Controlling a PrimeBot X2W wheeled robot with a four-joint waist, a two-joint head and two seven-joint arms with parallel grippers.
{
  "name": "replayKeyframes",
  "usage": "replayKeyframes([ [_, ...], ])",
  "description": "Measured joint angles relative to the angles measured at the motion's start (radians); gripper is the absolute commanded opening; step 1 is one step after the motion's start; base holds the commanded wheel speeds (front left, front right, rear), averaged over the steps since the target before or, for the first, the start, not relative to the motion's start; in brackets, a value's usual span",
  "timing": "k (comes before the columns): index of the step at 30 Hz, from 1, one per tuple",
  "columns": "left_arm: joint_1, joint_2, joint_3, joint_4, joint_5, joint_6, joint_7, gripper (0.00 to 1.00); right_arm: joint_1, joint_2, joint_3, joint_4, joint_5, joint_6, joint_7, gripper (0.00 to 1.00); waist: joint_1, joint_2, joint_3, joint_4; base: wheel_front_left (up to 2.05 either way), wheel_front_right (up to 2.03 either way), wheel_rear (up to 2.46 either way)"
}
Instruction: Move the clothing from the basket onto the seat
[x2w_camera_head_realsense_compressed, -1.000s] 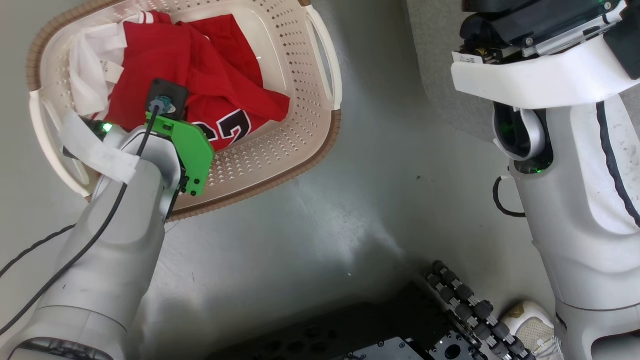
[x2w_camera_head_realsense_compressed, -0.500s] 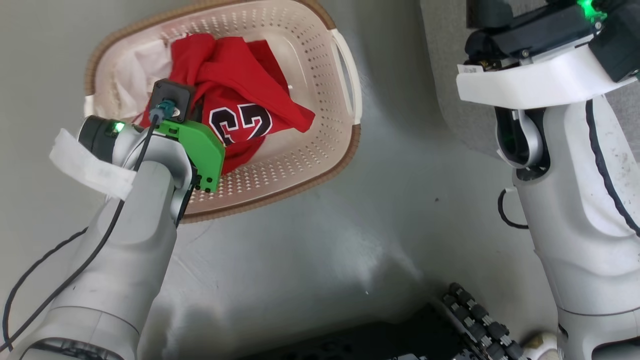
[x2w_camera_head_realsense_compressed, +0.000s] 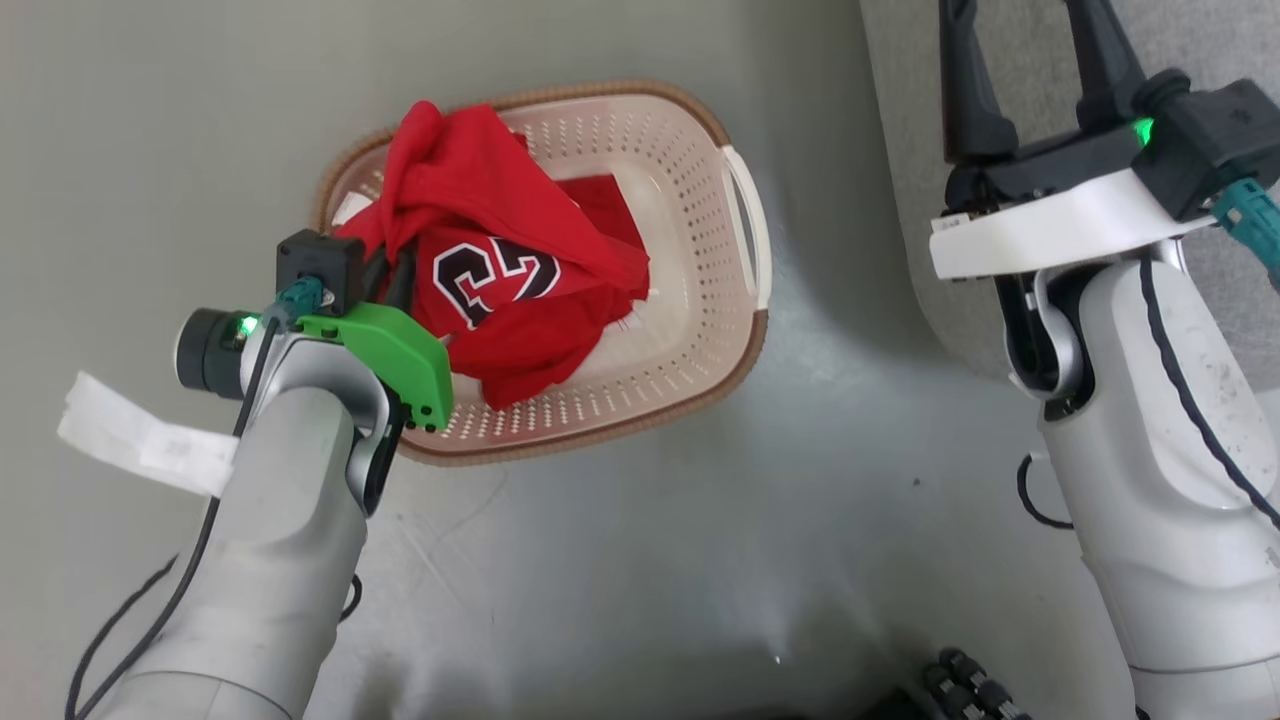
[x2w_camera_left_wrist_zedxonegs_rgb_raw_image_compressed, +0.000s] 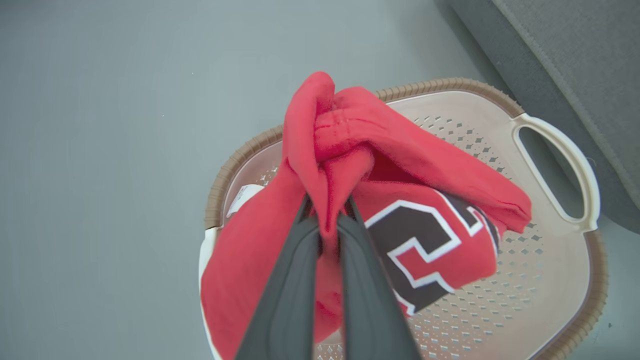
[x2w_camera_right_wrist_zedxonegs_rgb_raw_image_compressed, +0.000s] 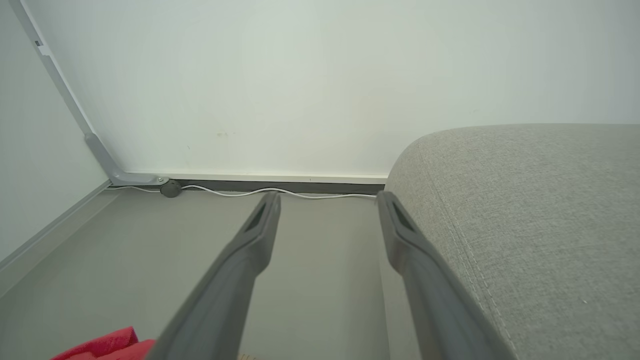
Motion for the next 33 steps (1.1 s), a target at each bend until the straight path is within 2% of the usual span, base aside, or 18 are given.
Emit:
replayKeyframes([
  [4, 0.031, -0.001, 0.002, -0.013, -0.033, -0.016, -0.007, 0.00, 0.032, -0.005, -0.011, 0.033, 0.000, 0.008, 0.000, 1.00, 0.0000, 0.0000, -0.055, 0.022, 0.00, 0.00, 0.00],
  [16, 0.106, -0.007, 0.023, -0.119, -0.094, -0.026, -0.017, 0.00, 0.134, -0.017, -0.035, 0.119, 0.016, 0.021, 0.000, 1.00, -0.0001, 0.0000, -0.239, 0.081, 0.00, 0.00, 0.00],
  [22, 0.125, -0.007, 0.049, -0.259, -0.100, -0.033, -0.017, 0.00, 0.171, -0.017, -0.024, 0.147, 0.018, 0.044, 0.000, 1.00, -0.0001, 0.0000, -0.317, 0.106, 0.00, 0.00, 0.00],
  [33, 0.167, -0.007, 0.052, -0.456, -0.077, -0.043, -0.017, 0.00, 0.225, -0.005, -0.007, 0.181, 0.024, 0.061, 0.000, 1.00, -0.0001, 0.0000, -0.444, 0.121, 0.00, 0.00, 0.00],
])
